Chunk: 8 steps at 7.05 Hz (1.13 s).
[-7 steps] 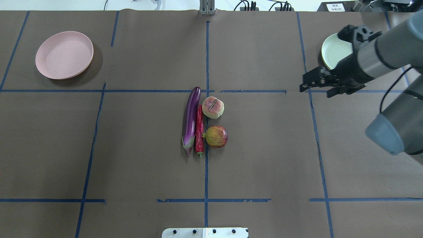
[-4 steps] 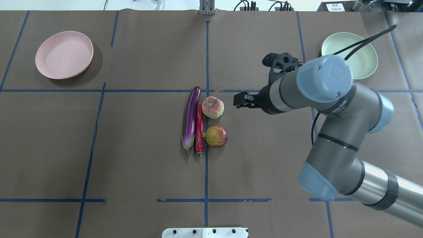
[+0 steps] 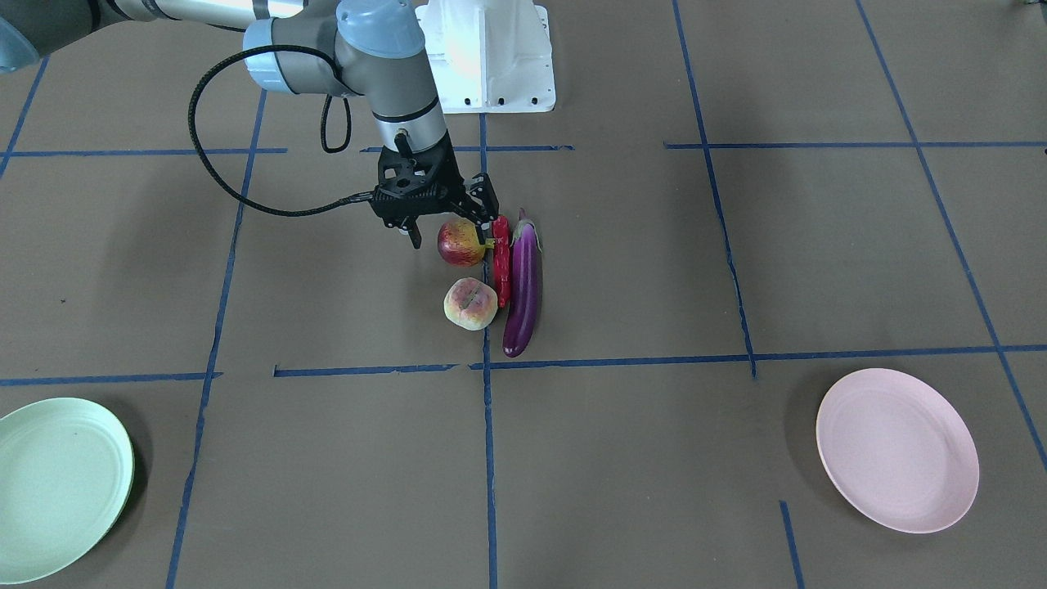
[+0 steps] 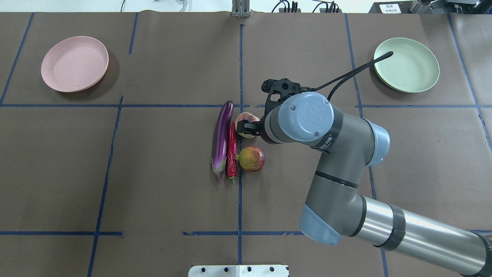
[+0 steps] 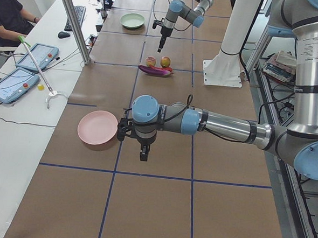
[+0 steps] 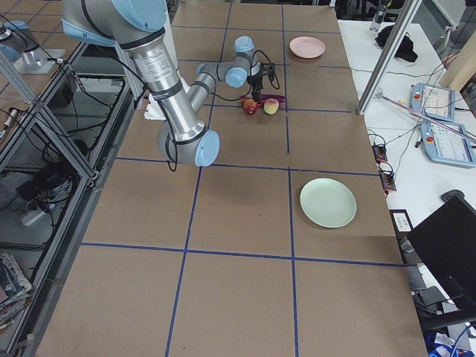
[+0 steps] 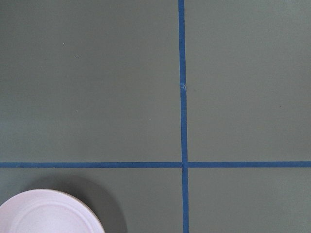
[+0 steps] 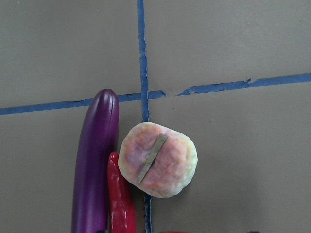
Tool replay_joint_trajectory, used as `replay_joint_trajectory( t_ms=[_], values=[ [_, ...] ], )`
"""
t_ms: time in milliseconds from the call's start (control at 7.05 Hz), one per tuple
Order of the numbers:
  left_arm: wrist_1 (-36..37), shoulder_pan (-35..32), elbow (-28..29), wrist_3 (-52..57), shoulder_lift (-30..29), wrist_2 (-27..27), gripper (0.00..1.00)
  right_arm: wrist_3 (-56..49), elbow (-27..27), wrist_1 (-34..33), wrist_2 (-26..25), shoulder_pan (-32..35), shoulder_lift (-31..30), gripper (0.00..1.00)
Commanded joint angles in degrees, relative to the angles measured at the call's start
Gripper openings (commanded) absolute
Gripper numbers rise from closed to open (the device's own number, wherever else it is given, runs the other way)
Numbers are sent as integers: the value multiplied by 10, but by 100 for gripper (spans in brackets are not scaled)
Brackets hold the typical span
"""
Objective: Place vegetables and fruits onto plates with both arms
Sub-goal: 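Move the right gripper over the mango and grasp it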
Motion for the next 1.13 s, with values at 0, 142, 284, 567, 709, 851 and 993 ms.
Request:
replay_joint_trajectory(
  t_ms=[0,142,284,567,709,851,993],
  values=[
    [0,0,0,0,0,0,100,2,-25,2,-1,-20,5,99],
    [0,0,0,0,0,1,100,1,-25,1,-1,-33,-2,99],
    [0,0,1,0,0,0,100,2,-31,2,-1,-38,-2,99],
    [0,0,0,0,0,1,100,1,-47,4,-1,-41,2,99],
    [0,0,0,0,0,0,100,2,-47,5,-1,-41,2,97],
    [0,0,0,0,0,1,100,2,-47,6,-1,-41,2,53],
    [0,0,1,0,0,1,100,3,-46,6,-1,-41,-1,30]
  ],
)
